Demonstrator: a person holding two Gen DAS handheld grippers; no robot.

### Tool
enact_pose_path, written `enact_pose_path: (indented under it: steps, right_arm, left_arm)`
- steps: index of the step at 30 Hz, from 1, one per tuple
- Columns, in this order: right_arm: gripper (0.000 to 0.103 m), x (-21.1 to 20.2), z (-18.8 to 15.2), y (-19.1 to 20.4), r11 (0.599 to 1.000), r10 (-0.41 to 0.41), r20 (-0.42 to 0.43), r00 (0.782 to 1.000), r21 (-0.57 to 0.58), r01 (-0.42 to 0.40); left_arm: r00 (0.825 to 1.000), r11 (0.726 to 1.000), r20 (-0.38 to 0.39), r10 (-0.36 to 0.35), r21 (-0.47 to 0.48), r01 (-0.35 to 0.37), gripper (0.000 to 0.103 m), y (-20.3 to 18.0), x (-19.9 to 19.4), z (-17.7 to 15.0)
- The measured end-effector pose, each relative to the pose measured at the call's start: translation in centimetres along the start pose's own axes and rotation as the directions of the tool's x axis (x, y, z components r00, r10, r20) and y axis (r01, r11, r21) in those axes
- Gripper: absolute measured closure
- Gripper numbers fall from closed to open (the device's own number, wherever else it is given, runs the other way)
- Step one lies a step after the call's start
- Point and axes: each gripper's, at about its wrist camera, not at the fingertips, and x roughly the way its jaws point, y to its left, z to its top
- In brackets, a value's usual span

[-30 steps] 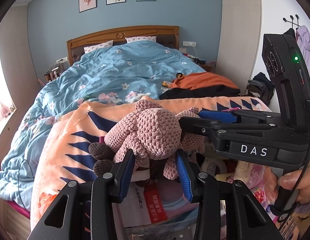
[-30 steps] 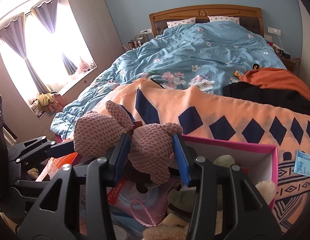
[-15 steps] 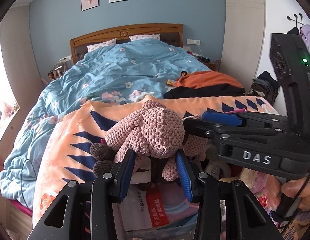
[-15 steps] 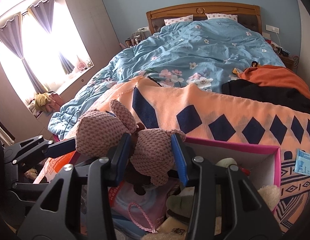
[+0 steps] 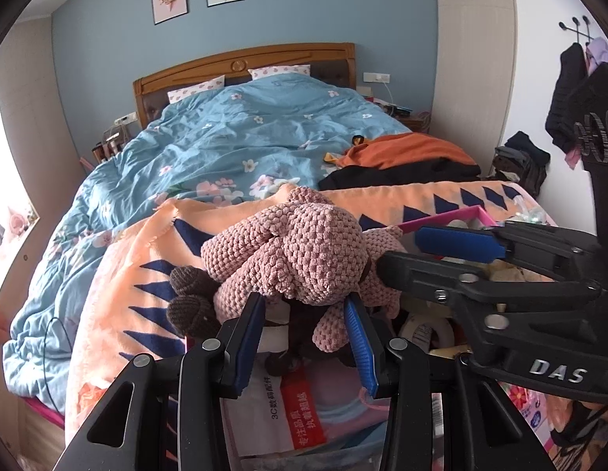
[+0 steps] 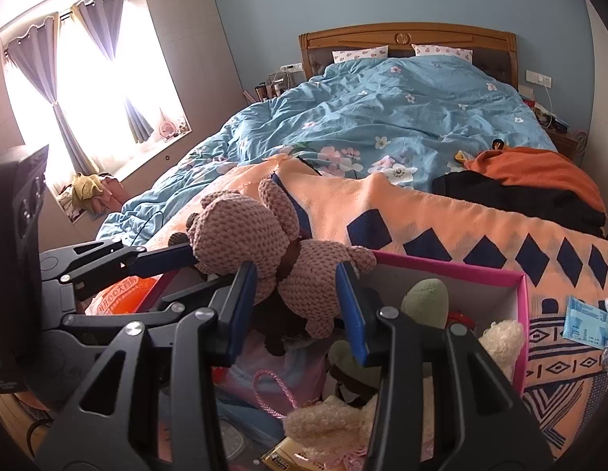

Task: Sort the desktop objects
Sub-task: 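Open the right gripper to release the pink knitted bear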

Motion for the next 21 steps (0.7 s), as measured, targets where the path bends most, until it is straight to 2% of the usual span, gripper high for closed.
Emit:
enact_pose_path:
  steps: [7,16,21]
  right_arm:
    - [0.058,0.7,0.1,0.1,1.0,0.0,-0.013,1.0,-0.001,0.0]
    - [0.058,1.7,0.2,-0.5,0.999,-0.021,-0.028,0.999,0.033,0.022]
    - [0.058,0.7,0.3,-0.1,1.0,-0.022,-0.007,1.0,0.018,0.022]
  left_arm:
    - [1.0,0.998,0.017,0.014,0.057,-0.015,0.06,-1.4,-0.8,-0.1]
    - [1.0,1.0,0.022,0.003,0.027,-0.003,0.06,-0.8,-1.4,-0.3]
    - [1.0,1.0,0.025,-0.004,0.02,0.004,0.059,-0.6,-1.7,-0.4]
